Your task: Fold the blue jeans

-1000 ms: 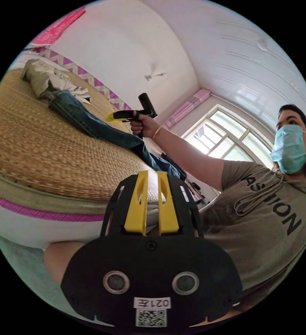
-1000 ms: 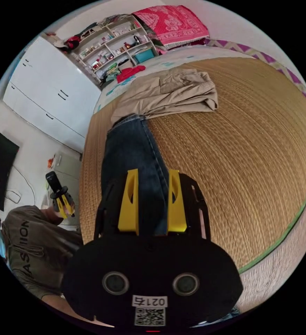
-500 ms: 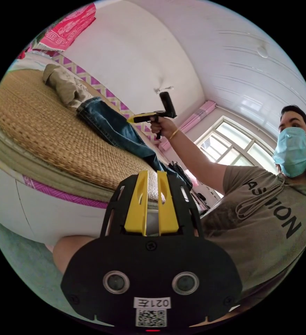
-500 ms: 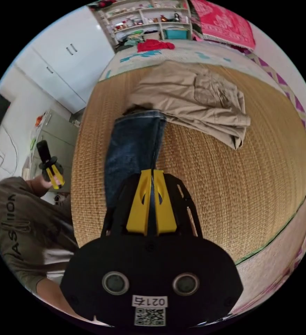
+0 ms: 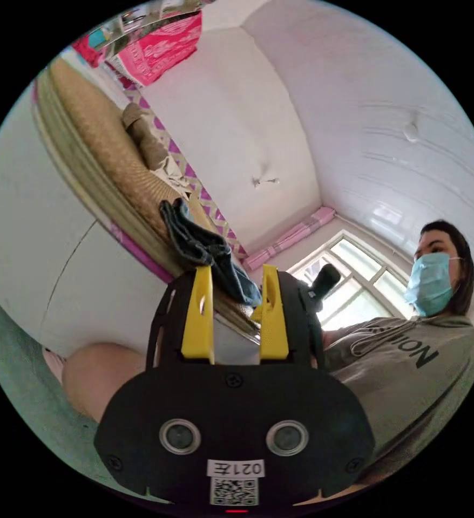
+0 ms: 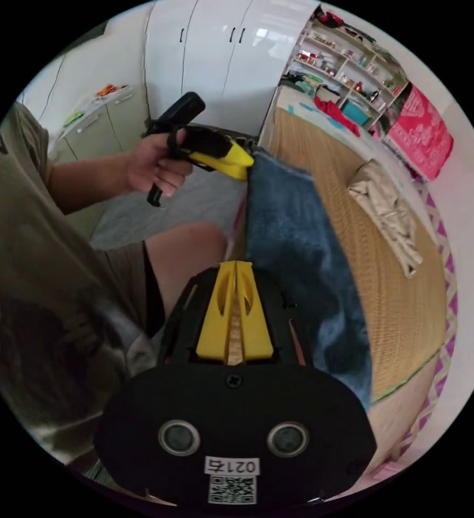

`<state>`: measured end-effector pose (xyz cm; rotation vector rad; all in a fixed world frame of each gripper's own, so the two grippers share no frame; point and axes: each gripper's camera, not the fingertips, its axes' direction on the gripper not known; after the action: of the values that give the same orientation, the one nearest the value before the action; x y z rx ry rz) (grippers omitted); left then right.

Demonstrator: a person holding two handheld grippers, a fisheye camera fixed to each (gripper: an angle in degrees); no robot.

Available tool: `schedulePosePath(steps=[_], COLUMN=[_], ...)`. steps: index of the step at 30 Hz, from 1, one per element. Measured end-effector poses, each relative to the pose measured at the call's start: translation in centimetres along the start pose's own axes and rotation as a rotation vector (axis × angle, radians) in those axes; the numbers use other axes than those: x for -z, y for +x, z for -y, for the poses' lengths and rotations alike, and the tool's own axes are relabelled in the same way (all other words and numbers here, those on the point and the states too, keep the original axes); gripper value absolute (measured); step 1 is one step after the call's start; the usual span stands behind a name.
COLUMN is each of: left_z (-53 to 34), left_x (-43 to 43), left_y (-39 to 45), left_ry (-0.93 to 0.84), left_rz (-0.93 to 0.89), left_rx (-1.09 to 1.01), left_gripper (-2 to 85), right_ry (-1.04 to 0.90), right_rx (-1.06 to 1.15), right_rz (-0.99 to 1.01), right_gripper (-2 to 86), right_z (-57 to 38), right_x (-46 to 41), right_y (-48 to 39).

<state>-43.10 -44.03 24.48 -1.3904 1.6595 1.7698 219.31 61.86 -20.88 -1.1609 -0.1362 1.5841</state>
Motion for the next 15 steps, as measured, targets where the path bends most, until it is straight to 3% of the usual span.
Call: schedulePosePath(steps=[4, 7, 11, 15], left_z=[-0.2, 0.7, 1.1, 2.0], left_x=[0.6, -2.0, -2.7, -3.4], left_y=[0.1, -1.0, -4.5, -5.5], left_ry=[-0.020, -0.099, -0.088, -0.121], left_rz=[0.075, 0.151, 0.191, 0.190], left_rx=[-0.023, -0.003, 0.109, 0.087], left_gripper=[15.2, 15.1, 5.6, 0.1], right_ry=[0.164, 0.223, 0.168, 0.125], right_rx=[-0.170, -0.350, -0.604, -0.864], right_rz=[0.225, 0.076, -0.152, -0.319], right_gripper=[-1.0, -1.0, -1.0, -0.9], right_z=[-10.3, -22.4, -41.5, -61.2], right_x=[7.4, 14.6, 22.7, 29.4], right_y=[2.5, 3.9, 3.5, -1.1])
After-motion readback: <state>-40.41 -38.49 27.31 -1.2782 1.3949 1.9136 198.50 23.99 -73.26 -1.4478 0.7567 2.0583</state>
